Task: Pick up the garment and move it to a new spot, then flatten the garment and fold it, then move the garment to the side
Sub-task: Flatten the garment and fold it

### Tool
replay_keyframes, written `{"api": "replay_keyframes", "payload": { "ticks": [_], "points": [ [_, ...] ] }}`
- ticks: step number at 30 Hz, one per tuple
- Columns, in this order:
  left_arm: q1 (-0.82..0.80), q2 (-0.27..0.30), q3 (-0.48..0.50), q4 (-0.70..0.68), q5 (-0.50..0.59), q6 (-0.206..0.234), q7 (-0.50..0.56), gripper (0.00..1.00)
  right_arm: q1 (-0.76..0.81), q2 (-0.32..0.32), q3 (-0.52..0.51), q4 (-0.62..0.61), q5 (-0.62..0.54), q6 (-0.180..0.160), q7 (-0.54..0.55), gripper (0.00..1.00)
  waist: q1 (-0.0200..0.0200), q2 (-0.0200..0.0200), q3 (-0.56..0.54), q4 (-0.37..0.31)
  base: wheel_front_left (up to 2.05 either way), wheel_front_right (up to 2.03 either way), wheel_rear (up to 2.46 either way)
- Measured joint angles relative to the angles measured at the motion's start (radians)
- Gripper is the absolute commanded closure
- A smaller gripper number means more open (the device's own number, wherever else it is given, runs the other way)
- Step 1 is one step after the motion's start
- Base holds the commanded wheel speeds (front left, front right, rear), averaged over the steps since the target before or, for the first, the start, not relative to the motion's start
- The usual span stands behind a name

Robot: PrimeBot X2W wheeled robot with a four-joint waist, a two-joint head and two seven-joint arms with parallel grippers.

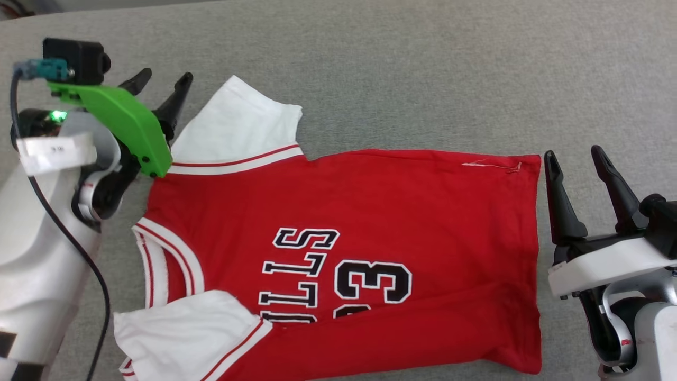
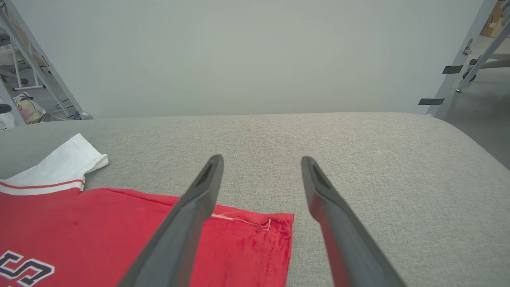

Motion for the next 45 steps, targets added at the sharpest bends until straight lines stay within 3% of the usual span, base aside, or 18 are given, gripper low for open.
{"api": "replay_keyframes", "payload": {
  "ticks": [3, 9, 18, 19, 21, 22, 27, 32, 45],
  "points": [
    [-0.076, 0.014, -0.026, 0.065, -0.030, -0.029, 0.115, 0.00, -0.012, 0.004, 0.008, 0.022, 0.009, 0.000, -0.014, 0.00, 0.0000, 0.0000, 0.024, -0.035, 0.00, 0.00, 0.00],
    [-0.164, 0.042, -0.088, 0.148, -0.103, -0.048, 0.334, 0.00, -0.023, 0.012, 0.010, 0.059, 0.029, 0.000, -0.035, 0.00, 0.0000, 0.0000, 0.066, -0.100, 0.00, 0.00, 0.00],
    [-0.238, 0.062, -0.169, 0.236, -0.138, -0.055, 0.479, 0.00, -0.031, 0.020, 0.016, 0.102, 0.060, 0.000, -0.055, 0.00, -0.0001, 0.0000, 0.125, -0.160, 0.00, 0.00, 0.00],
    [-0.247, 0.063, -0.181, 0.240, -0.137, -0.055, 0.497, 0.13, -0.033, 0.020, 0.017, 0.106, 0.065, 0.000, -0.055, 0.00, -0.0001, 0.0000, 0.130, -0.164, 0.00, 0.00, 0.00],
    [-0.267, 0.066, -0.196, 0.247, -0.143, -0.055, 0.531, 0.93, -0.040, 0.021, 0.018, 0.114, 0.073, 0.000, -0.057, 0.00, -0.0003, 0.0000, 0.137, -0.171, 0.00, 0.00, 0.00],
    [-0.275, 0.067, -0.205, 0.252, -0.146, -0.055, 0.540, 1.00, -0.044, 0.021, 0.018, 0.117, 0.079, 0.000, -0.057, 0.00, -0.0003, 0.0000, 0.141, -0.174, 0.00, 0.00, 0.00],
    [-0.294, 0.048, -0.210, 0.297, -0.170, -0.055, 0.550, 1.00, -0.050, 0.013, 0.035, 0.140, 0.120, 0.000, -0.026, 0.00, -0.0003, 0.0000, 0.141, -0.174, 0.00, 0.00, 0.00],
    [-0.299, 0.021, -0.219, 0.338, -0.175, -0.055, 0.488, 1.00, -0.081, -0.034, 0.030, 0.184, 0.195, 0.000, 0.047, 0.00, -0.0003, 0.0000, 0.129, -0.158, 0.00, 0.00, 0.00],
    [-0.295, -0.065, -0.242, 0.305, -0.150, -0.055, 0.323, 1.00, -0.259, -0.221, 0.071, 0.309, 0.359, 0.000, 0.479, 0.00, -0.0002, 0.0000, 0.074, -0.050, 0.00, 0.00, 0.00]
  ]
}}
